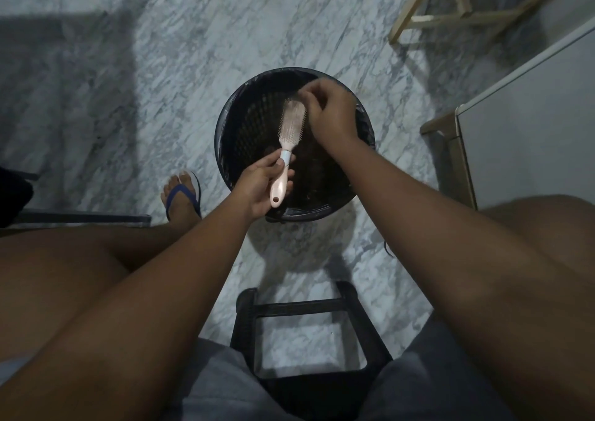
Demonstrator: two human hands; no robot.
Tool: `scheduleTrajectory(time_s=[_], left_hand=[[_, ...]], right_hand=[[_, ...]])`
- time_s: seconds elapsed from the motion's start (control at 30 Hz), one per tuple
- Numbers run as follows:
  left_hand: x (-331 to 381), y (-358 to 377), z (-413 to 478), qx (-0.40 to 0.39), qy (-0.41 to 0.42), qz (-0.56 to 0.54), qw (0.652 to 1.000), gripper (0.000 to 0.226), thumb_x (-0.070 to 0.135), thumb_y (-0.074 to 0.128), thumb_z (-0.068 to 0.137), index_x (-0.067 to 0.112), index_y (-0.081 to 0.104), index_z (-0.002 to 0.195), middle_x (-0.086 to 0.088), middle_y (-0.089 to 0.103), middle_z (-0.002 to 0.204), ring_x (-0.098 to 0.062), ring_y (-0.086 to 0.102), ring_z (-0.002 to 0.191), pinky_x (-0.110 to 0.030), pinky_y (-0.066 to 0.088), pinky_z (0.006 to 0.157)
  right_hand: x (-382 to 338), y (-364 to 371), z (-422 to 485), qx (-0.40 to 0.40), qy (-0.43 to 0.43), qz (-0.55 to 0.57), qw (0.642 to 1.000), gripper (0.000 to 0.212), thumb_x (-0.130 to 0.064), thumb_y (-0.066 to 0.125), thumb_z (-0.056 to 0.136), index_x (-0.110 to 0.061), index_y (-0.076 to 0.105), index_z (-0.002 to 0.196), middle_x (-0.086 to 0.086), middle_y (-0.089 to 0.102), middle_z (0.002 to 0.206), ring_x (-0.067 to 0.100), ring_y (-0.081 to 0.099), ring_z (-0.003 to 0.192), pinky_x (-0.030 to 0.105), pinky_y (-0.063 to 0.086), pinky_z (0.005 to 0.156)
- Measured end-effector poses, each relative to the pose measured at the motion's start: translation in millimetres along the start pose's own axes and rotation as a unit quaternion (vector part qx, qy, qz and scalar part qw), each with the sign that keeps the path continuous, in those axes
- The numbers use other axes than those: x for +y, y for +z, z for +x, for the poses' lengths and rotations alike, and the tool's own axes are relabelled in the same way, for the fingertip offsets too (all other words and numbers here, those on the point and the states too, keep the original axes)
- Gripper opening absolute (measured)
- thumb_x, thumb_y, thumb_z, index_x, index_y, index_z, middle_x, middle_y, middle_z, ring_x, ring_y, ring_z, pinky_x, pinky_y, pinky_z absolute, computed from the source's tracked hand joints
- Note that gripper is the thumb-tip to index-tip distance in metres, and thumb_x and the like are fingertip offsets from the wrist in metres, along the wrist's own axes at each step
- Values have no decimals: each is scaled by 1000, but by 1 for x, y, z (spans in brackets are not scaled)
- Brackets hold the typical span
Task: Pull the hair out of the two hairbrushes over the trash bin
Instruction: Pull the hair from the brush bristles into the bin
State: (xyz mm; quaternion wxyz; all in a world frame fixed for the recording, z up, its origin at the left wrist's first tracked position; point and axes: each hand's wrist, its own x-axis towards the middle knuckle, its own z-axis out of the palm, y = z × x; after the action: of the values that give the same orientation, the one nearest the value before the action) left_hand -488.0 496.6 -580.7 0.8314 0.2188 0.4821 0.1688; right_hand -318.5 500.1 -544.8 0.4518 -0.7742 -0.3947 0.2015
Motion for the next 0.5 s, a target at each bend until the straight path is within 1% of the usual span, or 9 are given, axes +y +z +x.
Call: scheduleTrajectory(time_s=[0.1, 0.2, 0.23, 0.3, 0.33, 0.37, 0.4, 0.47, 0.5], left_hand=[[-2, -3, 2, 6, -7, -28, 1000, 38, 7, 45, 100, 8, 51, 138, -4, 66, 115, -12, 62, 81, -27, 54, 62], [-1, -4, 3, 5, -7, -49, 999, 38, 11, 43, 101, 7, 50, 139, -4, 64, 106, -11, 60, 79, -26, 54, 61], [0, -4, 3, 4, -4, -54, 999, 38, 11, 44, 101, 9, 51, 138, -3, 65, 109, -11, 60, 79, -26, 54, 62], [1, -5, 3, 2, 1, -54, 999, 38, 9, 47, 100, 12, 52, 137, -2, 66, 116, -11, 61, 81, -27, 54, 62], [1, -5, 3, 1, 4, -49, 999, 39, 9, 48, 99, 12, 52, 138, -2, 66, 119, -11, 62, 82, -27, 54, 62], [2, -5, 3, 1, 7, -40, 999, 39, 9, 49, 99, 13, 52, 138, -2, 66, 120, -12, 62, 82, -27, 54, 62], [2, -6, 3, 1, 9, -31, 999, 40, 9, 49, 99, 14, 52, 139, -1, 66, 121, -12, 62, 83, -28, 53, 62], [2, -6, 2, 0, 10, -19, 1000, 41, 8, 49, 99, 14, 51, 139, -1, 66, 123, -13, 61, 83, -28, 53, 62], [2, -6, 1, -2, 10, -16, 1000, 41, 8, 49, 99, 15, 52, 139, -1, 65, 124, -13, 61, 83, -28, 53, 62]], right_hand=[[-11, -9, 5, 118, -18, 43, 992, 11, -14, 60, 92, -5, 65, 89, -5, 68, 80, 9, 64, 76, 22, 52, 71], [-5, -12, 3, 206, 16, 62, 976, 13, -16, 55, 95, -4, 59, 92, 3, 66, 83, 16, 64, 77, 35, 55, 70], [2, -14, 3, 180, 44, 40, 982, 11, -13, 54, 95, -4, 60, 94, 6, 67, 86, 19, 65, 81, 38, 55, 74], [15, -16, -2, 1, 143, -98, 985, 20, -5, 53, 91, -5, 64, 107, 13, 69, 106, 28, 64, 103, 36, 51, 92], [21, -15, -7, -103, 186, -176, 961, 30, -3, 54, 89, -3, 63, 118, 16, 65, 120, 31, 60, 116, 33, 46, 101], [23, -15, -11, -167, 208, -214, 940, 40, -4, 56, 88, 0, 57, 128, 18, 60, 130, 33, 55, 124, 32, 41, 105], [23, -14, -14, -183, 207, -202, 940, 48, -4, 56, 88, 0, 51, 136, 19, 56, 136, 33, 51, 129, 32, 39, 107], [18, -10, -17, -142, 188, -94, 967, 60, -11, 56, 90, -9, 39, 147, 14, 52, 142, 27, 51, 131, 31, 37, 110], [15, -6, -17, -118, 177, -43, 976, 63, -20, 58, 92, -15, 35, 150, 12, 52, 143, 22, 55, 126, 31, 39, 110]])
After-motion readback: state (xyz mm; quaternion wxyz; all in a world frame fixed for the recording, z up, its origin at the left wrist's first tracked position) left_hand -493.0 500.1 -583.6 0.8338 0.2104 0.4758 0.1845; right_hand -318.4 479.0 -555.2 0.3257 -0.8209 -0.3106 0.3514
